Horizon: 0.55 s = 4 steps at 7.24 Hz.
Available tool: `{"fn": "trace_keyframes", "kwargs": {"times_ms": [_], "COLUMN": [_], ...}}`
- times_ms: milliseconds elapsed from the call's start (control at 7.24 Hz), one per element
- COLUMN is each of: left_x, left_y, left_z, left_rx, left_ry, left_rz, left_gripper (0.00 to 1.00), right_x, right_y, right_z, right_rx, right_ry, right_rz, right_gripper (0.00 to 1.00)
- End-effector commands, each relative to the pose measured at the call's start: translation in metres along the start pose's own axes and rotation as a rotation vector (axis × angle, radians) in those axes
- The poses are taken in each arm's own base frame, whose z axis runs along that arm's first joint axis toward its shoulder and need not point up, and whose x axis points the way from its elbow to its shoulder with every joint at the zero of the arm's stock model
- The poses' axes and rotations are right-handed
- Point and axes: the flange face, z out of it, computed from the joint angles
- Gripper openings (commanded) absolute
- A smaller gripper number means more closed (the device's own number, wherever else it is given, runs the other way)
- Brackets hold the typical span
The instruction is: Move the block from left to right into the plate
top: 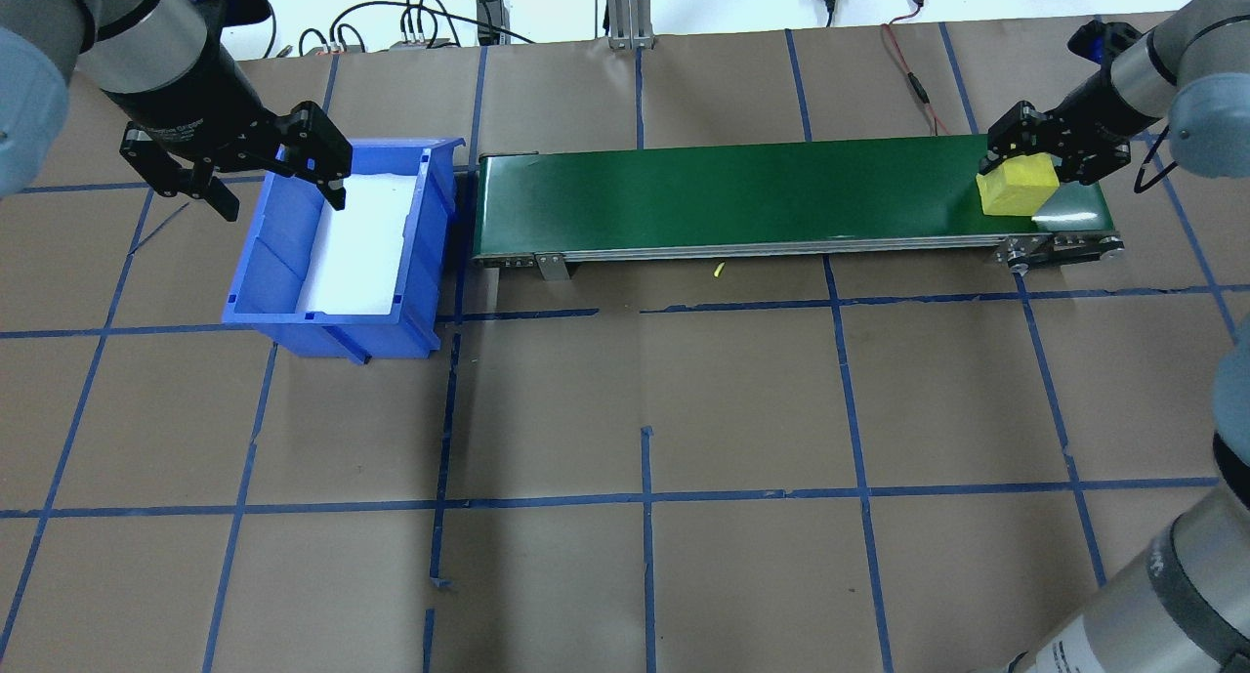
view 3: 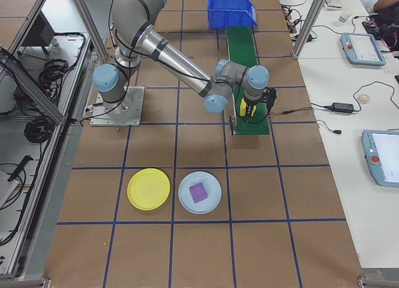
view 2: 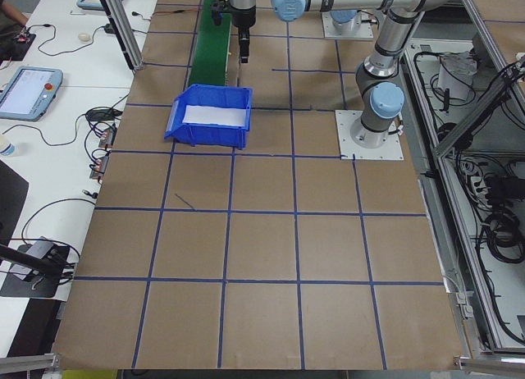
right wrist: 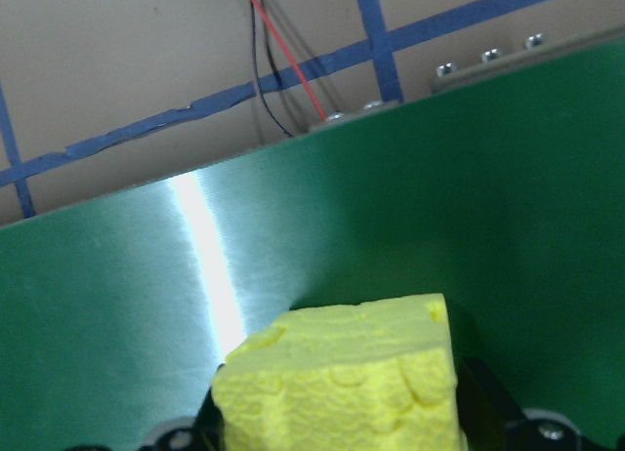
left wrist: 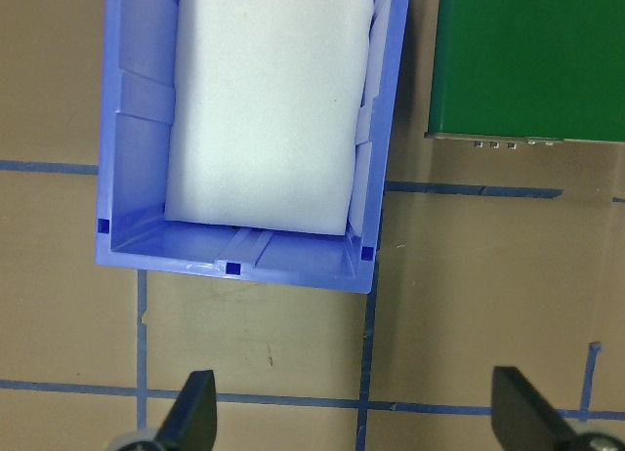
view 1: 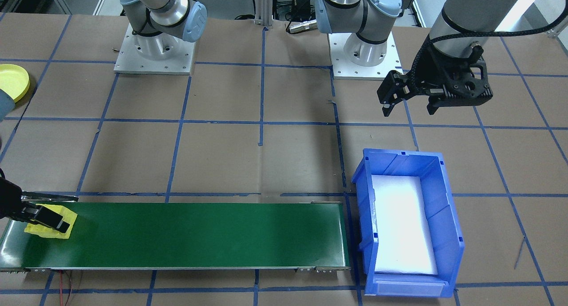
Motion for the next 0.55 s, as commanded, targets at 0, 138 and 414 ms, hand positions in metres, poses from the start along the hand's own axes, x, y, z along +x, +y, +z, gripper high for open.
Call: {"fn": "trace_keyframes", "kwargs": {"times_ms": [0,138,414], "left_x": [-0.006,-0.006,-0.006], "left_y": [-0.003,-0.003,-0.003], "left_z": [-0.002,-0.002,-0.002], "left_rx": [0.007,0.007,0.009], "left_ry": [-0.002,-0.002,-0.001], "left_rz": [-0.004,-0.004,-0.004], "left_gripper": [1.0,1.0,1.0], "right_x": [0.013,0.055,0.173], "right_y": [0.003,0.011,0.053], "right_z": [-0.024,-0.042,-0.077], "right_rx": [0.015,0.007,-0.083], "right_ry": [0.078,0.116,0.08], "right_rz": [-0.028,-0.03,-0.124], "right_gripper": [0.37,0.37,0.33]}}
